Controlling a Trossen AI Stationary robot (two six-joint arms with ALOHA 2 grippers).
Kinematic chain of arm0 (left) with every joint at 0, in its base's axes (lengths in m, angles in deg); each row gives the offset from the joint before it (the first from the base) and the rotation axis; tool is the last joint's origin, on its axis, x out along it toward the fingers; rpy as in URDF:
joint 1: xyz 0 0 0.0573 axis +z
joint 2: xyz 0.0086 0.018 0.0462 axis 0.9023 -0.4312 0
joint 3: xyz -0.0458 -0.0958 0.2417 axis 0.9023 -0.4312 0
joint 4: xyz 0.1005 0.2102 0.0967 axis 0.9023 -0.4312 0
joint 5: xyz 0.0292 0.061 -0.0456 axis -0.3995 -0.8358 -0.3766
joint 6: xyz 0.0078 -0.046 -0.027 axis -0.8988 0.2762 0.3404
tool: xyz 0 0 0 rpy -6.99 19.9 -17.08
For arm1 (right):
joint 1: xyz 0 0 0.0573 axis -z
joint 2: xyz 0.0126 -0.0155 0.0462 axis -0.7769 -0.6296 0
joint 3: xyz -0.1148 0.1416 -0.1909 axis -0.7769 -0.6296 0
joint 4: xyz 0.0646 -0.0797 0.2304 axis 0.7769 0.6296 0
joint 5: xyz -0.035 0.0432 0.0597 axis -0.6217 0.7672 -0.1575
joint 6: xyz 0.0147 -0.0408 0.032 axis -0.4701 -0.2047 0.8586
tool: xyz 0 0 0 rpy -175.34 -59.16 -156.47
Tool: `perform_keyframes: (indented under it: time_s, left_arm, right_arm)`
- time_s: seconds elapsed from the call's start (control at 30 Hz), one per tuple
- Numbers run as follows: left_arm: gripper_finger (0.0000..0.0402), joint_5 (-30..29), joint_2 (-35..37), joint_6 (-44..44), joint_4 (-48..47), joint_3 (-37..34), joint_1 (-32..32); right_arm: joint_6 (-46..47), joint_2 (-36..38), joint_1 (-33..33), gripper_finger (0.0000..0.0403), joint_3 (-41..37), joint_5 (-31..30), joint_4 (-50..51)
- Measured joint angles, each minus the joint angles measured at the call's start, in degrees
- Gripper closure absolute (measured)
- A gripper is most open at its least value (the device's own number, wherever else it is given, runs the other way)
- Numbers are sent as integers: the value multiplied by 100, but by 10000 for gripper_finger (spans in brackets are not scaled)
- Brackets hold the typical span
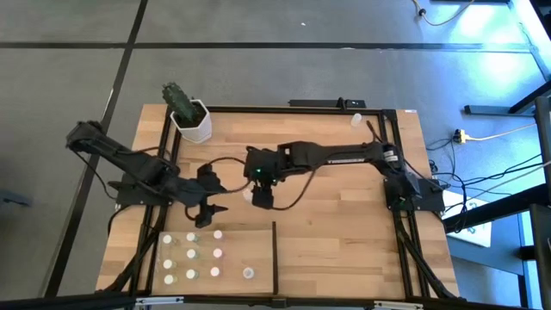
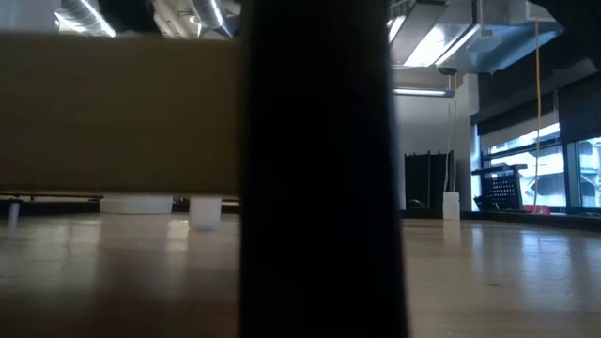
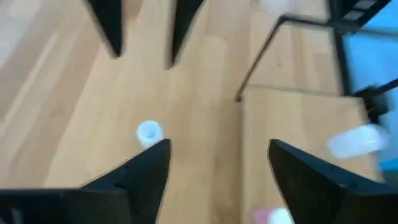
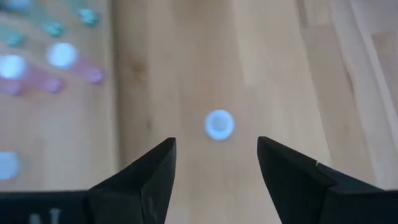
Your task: Pick and place medicine bottles onto shelf by color
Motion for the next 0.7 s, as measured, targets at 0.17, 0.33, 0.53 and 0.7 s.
perform_keyframes:
  time_s: [0.17, 0.33, 0.53, 0.7]
  left_arm:
    - [139, 7, -292, -56, 65, -187, 412]
    - [139, 149, -553, -325, 537, -516, 755]
    - [139, 680, -877, -795, 1691, -1039, 1137]
    - [139, 672, -1112, -917, 2018, -1368, 1476]
  right_arm:
    - [-3, 333, -199, 177, 0, -215, 7]
    - [-42, 620, -370, 177, 0, -567, 92]
    - [-37, 936, -555, 177, -2, -647, 351]
    - [-37, 1023, -714, 177, -2, -644, 373]
